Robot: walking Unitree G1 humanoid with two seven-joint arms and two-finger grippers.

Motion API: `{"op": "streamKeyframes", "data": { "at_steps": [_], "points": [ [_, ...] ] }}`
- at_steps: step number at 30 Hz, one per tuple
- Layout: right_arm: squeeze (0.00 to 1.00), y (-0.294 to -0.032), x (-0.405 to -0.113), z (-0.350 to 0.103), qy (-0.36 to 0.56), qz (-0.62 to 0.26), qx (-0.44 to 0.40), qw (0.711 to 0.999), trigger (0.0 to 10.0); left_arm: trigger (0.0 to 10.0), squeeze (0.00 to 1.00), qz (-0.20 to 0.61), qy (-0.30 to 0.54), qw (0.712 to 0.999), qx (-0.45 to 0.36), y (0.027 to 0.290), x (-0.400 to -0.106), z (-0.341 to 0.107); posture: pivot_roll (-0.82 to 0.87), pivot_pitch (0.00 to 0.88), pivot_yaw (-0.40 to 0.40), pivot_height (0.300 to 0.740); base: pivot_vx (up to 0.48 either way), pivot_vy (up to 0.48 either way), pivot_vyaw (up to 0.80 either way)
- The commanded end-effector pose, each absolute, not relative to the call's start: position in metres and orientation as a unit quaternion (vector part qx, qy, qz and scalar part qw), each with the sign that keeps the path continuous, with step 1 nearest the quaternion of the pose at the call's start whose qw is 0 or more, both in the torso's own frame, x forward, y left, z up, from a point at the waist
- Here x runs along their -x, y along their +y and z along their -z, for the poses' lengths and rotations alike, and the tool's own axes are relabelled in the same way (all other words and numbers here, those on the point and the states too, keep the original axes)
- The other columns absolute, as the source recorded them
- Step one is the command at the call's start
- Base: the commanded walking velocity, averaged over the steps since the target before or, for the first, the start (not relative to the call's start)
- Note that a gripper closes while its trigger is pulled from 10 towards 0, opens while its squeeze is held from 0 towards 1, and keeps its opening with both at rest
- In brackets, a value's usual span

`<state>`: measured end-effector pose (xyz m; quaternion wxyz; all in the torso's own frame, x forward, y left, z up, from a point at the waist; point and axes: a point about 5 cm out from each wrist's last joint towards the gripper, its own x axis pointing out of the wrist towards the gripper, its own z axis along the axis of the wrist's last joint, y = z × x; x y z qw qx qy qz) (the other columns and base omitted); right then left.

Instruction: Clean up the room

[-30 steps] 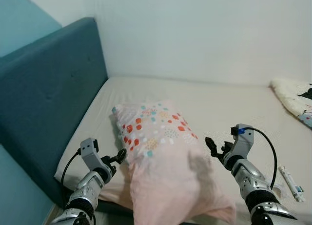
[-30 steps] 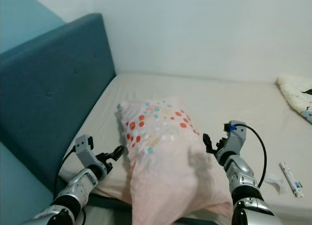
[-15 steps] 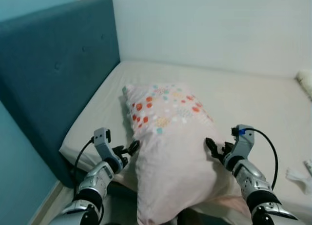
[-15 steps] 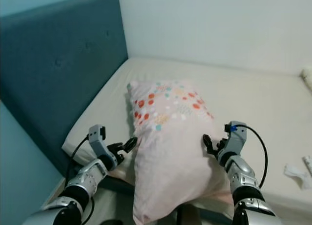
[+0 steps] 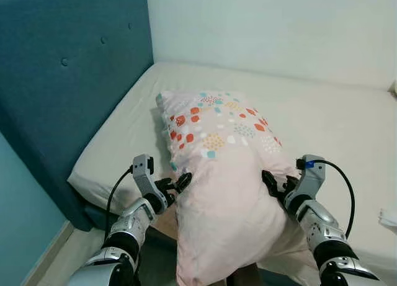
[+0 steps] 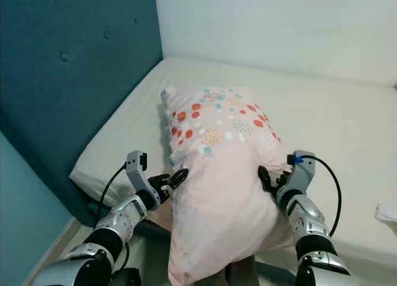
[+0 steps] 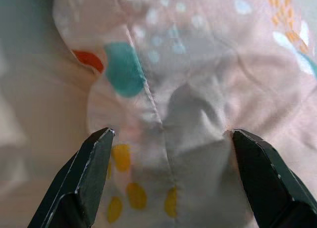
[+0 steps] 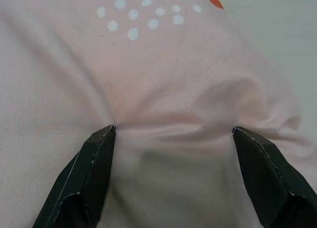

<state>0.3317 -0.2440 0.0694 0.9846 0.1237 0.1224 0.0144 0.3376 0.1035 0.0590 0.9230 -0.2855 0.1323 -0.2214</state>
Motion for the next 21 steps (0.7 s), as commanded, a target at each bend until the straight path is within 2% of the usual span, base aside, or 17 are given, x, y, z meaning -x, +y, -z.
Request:
{"op": "streamKeyframes", "data": {
  "at_steps": [1,4,6,7,11,14,18,21],
  "points": [
    [0.0,-0.24,-0.328,-0.061,0.138,-0.017,-0.125,0.982,10.0,10.0,0.0,0.235,0.143,0.919,0.283,0.096,-0.337,-0.058,-0.07,0.0,-0.014,0.52,0.0,0.0,0.0],
    [0.0,-0.239,-0.327,-0.06,0.14,-0.019,-0.125,0.982,10.0,10.0,0.0,0.25,0.137,0.909,0.304,0.091,-0.337,-0.062,-0.07,0.0,-0.015,0.515,0.0,0.0,0.0],
    [0.0,-0.237,-0.326,-0.058,0.143,-0.021,-0.126,0.981,10.0,10.0,0.0,0.293,0.12,0.879,0.357,0.079,-0.338,-0.072,-0.07,0.0,-0.015,0.505,0.0,0.0,0.0],
    [0.0,-0.237,-0.326,-0.058,0.143,-0.021,-0.126,0.981,10.0,10.0,0.0,0.293,0.12,0.879,0.357,0.079,-0.338,-0.072,-0.07,0.0,-0.015,0.505,0.0,0.0,0.0],
    [0.0,-0.234,-0.326,-0.057,0.146,-0.024,-0.126,0.981,10.0,10.0,0.0,0.369,0.098,0.825,0.416,0.063,-0.334,-0.085,-0.07,0.0,-0.012,0.485,0.0,0.0,0.0],
    [0.0,-0.233,-0.326,-0.057,0.147,-0.025,-0.126,0.981,10.0,10.0,0.0,0.384,0.095,0.813,0.427,0.06,-0.332,-0.087,-0.07,0.0,-0.01,0.48,0.0,0.0,0.0],
    [0.0,-0.23,-0.326,-0.055,0.149,-0.029,-0.125,0.98,10.0,10.0,0.0,0.43,0.087,0.775,0.455,0.053,-0.327,-0.095,-0.07,0.0,-0.01,0.46,0.0,0.0,0.0],
    [0.0,-0.228,-0.326,-0.055,0.15,-0.031,-0.124,0.98,10.0,10.0,0.0,0.444,0.093,0.77,0.449,0.049,-0.324,-0.094,-0.07,0.0,-0.009,0.45,0.0,0.0,0.0]
  ]
}}
